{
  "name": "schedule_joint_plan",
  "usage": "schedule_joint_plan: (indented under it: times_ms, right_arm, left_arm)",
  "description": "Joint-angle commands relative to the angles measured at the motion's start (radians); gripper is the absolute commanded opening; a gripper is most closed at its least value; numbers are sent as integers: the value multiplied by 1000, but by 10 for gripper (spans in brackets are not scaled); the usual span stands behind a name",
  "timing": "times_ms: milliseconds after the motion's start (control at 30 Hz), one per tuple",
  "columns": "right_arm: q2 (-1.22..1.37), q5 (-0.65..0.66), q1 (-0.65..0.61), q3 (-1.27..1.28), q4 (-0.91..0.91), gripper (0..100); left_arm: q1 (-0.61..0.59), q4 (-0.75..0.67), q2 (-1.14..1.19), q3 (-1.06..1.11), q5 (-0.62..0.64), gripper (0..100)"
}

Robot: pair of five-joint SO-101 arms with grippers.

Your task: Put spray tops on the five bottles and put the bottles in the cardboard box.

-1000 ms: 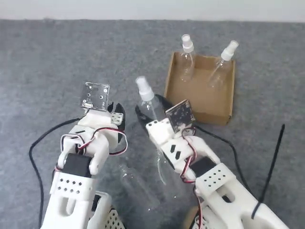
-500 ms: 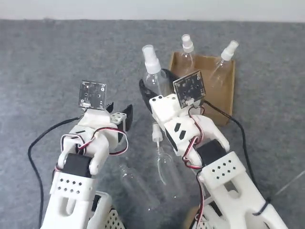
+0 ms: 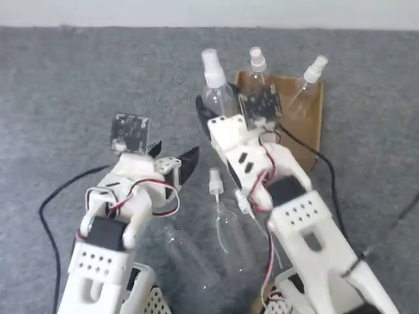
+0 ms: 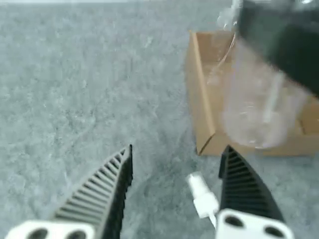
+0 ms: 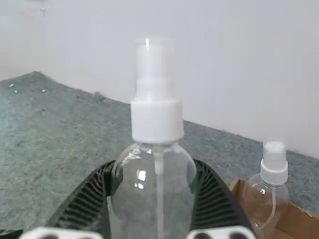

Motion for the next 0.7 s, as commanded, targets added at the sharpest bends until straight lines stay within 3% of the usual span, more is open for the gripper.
schedule_joint_plan:
  times_ms: [0,167,333,500,667]
  right_arm:
    - [96,-11,13,-147,-25,6]
    - [111,-12,-64,-157,-19,6]
    - [110,-11,-124,-158,-7,6]
    - [58,-14,-145,-170,174,6]
    - [-108,-100,-176,-170,334,6]
  left_arm:
    - [9,83,-230,15,8,265]
    - [12,74,-459,122,-74,265]
    - [46,75,-451,128,-81,265]
    - [48,68,-402,122,-83,265]
    - [49,26,-361,131,-84,265]
